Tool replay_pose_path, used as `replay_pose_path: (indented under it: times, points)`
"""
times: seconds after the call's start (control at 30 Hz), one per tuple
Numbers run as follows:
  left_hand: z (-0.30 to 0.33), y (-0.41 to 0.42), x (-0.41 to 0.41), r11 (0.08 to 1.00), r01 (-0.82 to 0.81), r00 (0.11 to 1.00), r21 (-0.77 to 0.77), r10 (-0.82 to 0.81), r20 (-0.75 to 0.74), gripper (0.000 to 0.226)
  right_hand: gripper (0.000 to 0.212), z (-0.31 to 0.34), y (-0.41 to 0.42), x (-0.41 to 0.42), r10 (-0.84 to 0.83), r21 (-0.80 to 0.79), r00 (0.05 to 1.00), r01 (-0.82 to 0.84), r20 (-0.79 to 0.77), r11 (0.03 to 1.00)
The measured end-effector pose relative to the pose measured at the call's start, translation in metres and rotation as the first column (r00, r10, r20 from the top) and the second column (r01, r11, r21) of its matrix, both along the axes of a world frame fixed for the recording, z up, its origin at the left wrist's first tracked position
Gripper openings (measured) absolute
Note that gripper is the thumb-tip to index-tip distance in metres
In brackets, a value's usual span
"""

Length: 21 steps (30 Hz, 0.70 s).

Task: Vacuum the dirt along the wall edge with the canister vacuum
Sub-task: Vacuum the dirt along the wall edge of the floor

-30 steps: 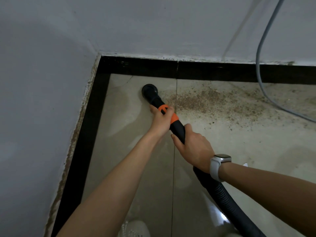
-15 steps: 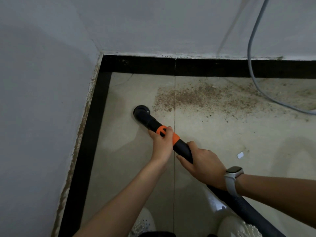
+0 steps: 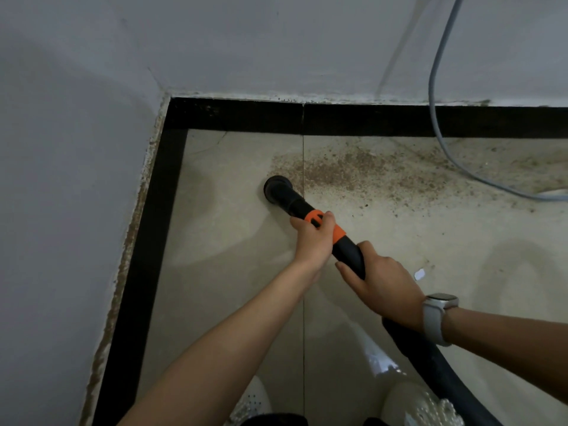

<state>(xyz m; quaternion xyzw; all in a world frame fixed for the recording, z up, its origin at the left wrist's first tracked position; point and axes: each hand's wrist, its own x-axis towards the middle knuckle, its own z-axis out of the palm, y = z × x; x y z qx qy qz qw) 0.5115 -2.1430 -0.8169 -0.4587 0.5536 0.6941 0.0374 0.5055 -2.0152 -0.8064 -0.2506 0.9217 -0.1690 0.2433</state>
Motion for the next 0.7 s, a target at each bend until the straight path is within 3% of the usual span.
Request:
replay_pose_path:
  times: [0.13,0.23,0.33,0.7]
  points:
    - [-0.001,-0.011,-0.018,1.000,0.020,1.000,-0.016,-0.020,-0.014,0.046,0.033,-0.006,-0.012,-0.014,-0.039,-0.016,0.999,0.039,-0.009,0.999]
    - [-0.004,-0.023,-0.028,0.999,0.023,0.999,-0.024,-0.024,-0.022,0.061,0.033,-0.011,-0.023,-0.024,-0.031,-0.035,0.999,0.031,-0.013,0.999]
    - [-0.004,-0.038,-0.042,0.999,0.045,0.999,-0.006,-0.046,-0.023,0.061,0.033,-0.014,-0.038,-0.036,-0.058,-0.052,0.998,0.058,-0.007,0.997]
    - [-0.003,-0.066,-0.064,0.998,0.061,0.998,-0.012,-0.061,-0.020,0.059,0.033,-0.015,-0.068,-0.056,-0.091,-0.111,0.989,0.104,0.115,0.988]
